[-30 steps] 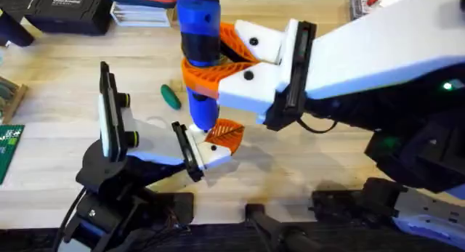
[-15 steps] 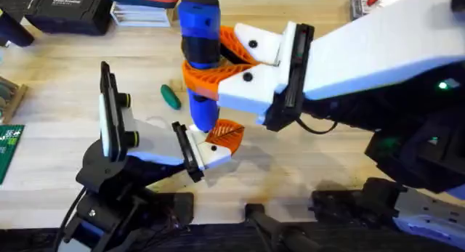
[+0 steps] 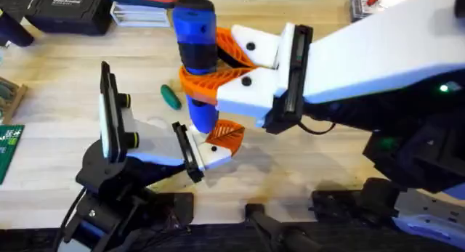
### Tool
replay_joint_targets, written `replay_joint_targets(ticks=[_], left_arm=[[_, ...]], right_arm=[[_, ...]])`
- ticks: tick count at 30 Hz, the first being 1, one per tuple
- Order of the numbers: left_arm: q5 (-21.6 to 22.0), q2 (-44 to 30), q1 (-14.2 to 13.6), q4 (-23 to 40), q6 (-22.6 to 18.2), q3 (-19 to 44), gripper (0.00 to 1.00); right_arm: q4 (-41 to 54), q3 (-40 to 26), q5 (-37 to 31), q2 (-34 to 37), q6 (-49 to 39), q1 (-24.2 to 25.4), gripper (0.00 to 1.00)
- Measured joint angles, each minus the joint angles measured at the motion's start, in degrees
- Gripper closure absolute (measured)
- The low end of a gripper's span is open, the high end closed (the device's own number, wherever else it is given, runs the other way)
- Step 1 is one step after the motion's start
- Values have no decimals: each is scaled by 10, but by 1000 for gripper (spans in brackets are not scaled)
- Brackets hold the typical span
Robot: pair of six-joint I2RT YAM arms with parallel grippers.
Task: Pick up the gripper from the table and insert it into the empty holder that is missing its gripper. Then pick up a screw, insert it into the mounting hole, and use the screwdriver to tighten it. Finally, clean up the table by picking up the vegetable and placing it into the bucket.
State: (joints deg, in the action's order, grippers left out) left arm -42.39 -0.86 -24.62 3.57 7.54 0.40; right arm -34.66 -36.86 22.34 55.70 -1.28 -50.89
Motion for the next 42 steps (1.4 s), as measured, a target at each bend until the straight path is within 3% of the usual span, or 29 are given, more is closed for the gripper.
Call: replay_joint_targets(ticks=[6,9,18,23,27,33,37,42], left_arm=[[4,5,1,2,-3,1,997],[4,5,1,2,-2,1,997],[4,5,1,2,-2,1,997],[5,5,1,2,-2,1,997],[4,5,1,2,-2,1,997],[4,5,1,2,-2,1,997],[4,5,1,2,-2,1,997],[4,5,1,2,-2,1,997]], right_arm=[[-148,15,2,10,2,13,971],[-177,12,-2,-4,2,18,971],[-136,12,-1,-5,2,25,971],[-38,11,-24,-5,-22,53,971],[96,11,-88,-5,-122,95,971],[261,11,-230,32,-349,186,971],[278,11,-304,110,-489,265,971],[276,11,-347,218,-633,338,971]])
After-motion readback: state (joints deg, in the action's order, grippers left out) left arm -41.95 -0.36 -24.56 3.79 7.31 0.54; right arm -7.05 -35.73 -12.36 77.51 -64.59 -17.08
